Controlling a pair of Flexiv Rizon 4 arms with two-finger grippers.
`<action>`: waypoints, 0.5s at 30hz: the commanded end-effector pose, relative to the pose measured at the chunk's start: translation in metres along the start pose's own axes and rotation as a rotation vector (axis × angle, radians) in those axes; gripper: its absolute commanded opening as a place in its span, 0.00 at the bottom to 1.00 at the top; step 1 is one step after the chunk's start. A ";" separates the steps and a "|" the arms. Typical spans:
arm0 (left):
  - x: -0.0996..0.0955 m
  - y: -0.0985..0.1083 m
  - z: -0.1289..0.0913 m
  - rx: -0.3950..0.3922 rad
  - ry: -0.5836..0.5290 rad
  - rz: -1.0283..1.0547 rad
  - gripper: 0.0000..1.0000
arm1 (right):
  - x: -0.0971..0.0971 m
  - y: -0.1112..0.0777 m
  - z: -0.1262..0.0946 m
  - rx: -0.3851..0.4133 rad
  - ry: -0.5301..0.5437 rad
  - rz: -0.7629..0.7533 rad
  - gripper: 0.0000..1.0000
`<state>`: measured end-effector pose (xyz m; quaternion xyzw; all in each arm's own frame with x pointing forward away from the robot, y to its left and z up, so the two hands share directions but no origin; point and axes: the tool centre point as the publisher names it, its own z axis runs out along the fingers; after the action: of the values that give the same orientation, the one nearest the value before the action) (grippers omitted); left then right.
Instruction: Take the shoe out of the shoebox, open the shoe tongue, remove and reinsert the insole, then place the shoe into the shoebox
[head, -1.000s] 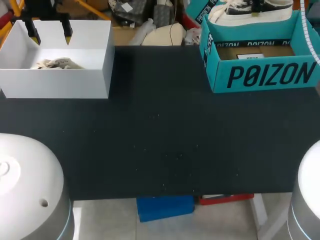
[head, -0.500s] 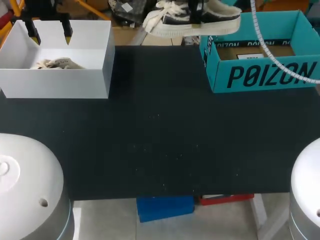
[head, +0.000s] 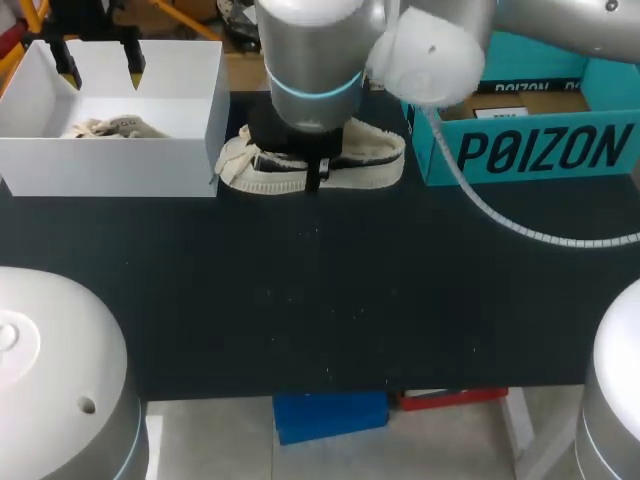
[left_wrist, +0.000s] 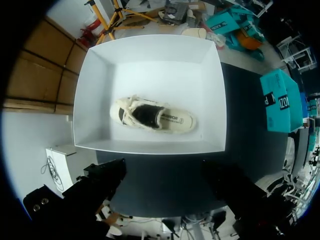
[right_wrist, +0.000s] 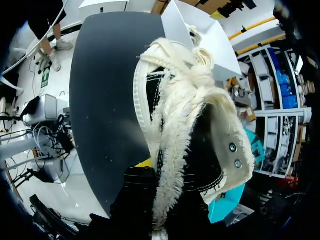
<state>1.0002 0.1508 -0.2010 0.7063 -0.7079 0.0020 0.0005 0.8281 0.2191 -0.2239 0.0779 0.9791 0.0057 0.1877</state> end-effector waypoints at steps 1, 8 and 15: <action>0.000 0.000 -0.001 -0.001 -0.002 -0.001 1.00 | 0.008 -0.003 0.007 -0.017 -0.075 0.002 0.00; 0.000 0.000 -0.001 -0.001 -0.002 -0.001 1.00 | 0.008 -0.003 0.007 -0.017 -0.075 0.002 0.00; 0.000 0.000 -0.001 -0.001 -0.002 -0.001 1.00 | 0.005 -0.003 0.011 -0.024 -0.053 -0.020 0.00</action>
<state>1.0002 0.1508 -0.2010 0.7063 -0.7079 0.0020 0.0005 0.8227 0.2177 -0.2352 0.0721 0.9721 0.0094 0.2231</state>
